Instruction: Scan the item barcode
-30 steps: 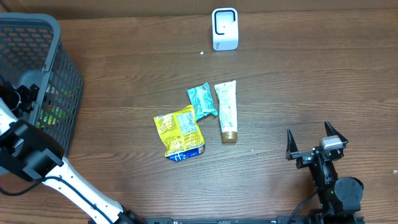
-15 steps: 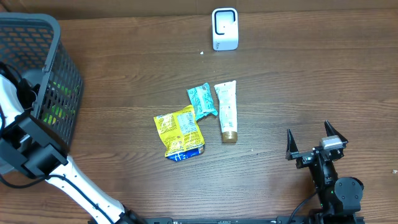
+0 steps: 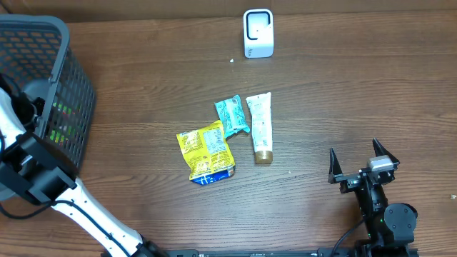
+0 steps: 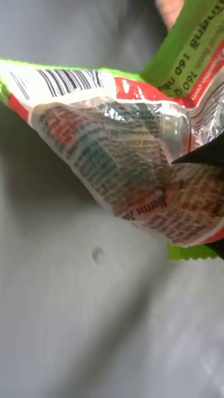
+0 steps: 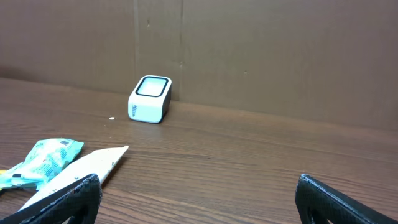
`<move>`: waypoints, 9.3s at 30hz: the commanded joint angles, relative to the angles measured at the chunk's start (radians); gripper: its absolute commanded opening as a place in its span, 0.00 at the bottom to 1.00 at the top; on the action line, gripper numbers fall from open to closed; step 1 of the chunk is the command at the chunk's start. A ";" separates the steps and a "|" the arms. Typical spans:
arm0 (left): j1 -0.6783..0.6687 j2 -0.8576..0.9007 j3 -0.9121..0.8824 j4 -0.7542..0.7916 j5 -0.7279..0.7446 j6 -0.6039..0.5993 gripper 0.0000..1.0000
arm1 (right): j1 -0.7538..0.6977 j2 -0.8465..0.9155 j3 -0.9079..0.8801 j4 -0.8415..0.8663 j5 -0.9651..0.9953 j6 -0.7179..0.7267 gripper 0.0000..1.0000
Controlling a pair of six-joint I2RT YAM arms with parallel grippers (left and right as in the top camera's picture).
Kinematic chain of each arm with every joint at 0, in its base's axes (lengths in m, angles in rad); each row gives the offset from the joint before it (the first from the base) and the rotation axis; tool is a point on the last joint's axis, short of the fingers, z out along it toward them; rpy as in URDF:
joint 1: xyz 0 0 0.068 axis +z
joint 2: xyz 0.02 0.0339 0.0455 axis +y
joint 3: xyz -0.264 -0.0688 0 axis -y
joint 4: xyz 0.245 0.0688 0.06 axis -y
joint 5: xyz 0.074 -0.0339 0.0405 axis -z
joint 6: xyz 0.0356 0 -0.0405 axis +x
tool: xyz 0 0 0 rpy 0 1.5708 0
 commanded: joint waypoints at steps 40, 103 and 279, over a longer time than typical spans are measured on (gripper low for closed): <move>-0.836 -0.568 0.006 -0.129 -0.024 -0.235 0.04 | 0.005 -0.012 -0.011 0.004 -0.005 0.003 1.00; -0.498 -0.911 -0.105 -0.064 -0.172 0.206 0.89 | 0.005 -0.012 -0.011 0.004 -0.005 0.003 1.00; -0.291 -0.980 -0.113 -0.147 0.227 0.362 1.00 | 0.214 2.196 1.835 -1.251 0.180 0.394 0.04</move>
